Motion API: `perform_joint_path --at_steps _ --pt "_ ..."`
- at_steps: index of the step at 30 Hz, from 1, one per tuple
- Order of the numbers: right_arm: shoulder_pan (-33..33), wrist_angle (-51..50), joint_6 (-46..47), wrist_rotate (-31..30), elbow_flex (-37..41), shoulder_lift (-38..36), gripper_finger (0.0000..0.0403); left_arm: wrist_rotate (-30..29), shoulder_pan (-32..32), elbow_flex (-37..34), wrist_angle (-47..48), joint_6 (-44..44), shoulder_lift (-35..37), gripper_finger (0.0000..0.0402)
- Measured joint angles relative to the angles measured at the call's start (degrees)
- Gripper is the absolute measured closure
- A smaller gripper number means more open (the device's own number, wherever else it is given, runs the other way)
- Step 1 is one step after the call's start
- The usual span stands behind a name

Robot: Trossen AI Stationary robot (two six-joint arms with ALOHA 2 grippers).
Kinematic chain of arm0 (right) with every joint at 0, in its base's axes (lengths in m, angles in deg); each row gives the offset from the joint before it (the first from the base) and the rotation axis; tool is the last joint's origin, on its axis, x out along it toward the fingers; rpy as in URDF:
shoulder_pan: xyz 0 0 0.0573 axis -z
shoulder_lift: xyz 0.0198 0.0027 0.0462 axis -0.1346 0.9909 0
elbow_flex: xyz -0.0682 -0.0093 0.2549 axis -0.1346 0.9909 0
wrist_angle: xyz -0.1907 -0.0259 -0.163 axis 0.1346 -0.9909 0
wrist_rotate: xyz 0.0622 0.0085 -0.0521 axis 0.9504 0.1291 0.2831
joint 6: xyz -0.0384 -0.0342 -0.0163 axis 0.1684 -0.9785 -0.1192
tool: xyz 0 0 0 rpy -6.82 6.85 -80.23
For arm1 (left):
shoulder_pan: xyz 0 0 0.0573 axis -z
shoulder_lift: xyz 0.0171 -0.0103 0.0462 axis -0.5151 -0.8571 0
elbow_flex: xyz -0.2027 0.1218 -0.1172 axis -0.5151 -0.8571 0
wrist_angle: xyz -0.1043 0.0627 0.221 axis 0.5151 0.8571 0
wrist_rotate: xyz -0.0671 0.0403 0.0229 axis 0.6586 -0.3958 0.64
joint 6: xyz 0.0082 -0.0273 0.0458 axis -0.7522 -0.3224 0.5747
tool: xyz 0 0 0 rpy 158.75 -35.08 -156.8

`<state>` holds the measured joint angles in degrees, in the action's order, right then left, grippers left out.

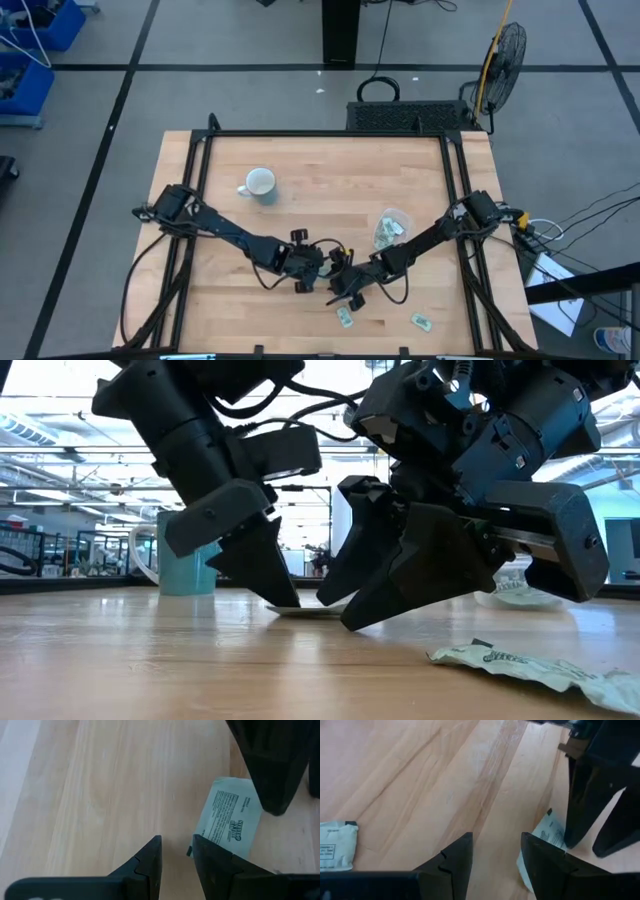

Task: Pick and place Stevia / Truvia into bins
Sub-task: Put the left stevia packet into the container

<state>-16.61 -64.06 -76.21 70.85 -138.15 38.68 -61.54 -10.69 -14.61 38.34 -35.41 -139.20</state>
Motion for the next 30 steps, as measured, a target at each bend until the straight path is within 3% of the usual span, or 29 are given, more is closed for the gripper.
perform_joint_path --at_steps 15,19,24,27,30 --pt "2.22 -3.44 -0.18 -1.48 -0.07 -0.09 0.0253 0.24 0.0 -0.06 1.21 -0.02 -0.98 0.0284" --pt "2.33 -3.89 -1.04 -2.04 -0.09 -0.11 0.0289 0.33 -0.02 -0.09 1.28 0.0 -1.05 0.0284" --pt "2.61 -4.5 -2.07 -9.04 -0.07 -0.11 0.0353 0.43 -0.04 -0.13 1.4 -0.07 -1.07 0.0284" --pt "2.98 -4.56 -2.08 -9.36 -0.02 -0.1 0.039 0.45 -0.04 -0.13 1.41 -0.09 -1.07 0.0284" --pt "2.98 -4.36 -3.16 -9.6 0.0 -0.07 0.0398 0.46 -0.04 -0.13 1.44 -0.11 -1.07 0.0284"
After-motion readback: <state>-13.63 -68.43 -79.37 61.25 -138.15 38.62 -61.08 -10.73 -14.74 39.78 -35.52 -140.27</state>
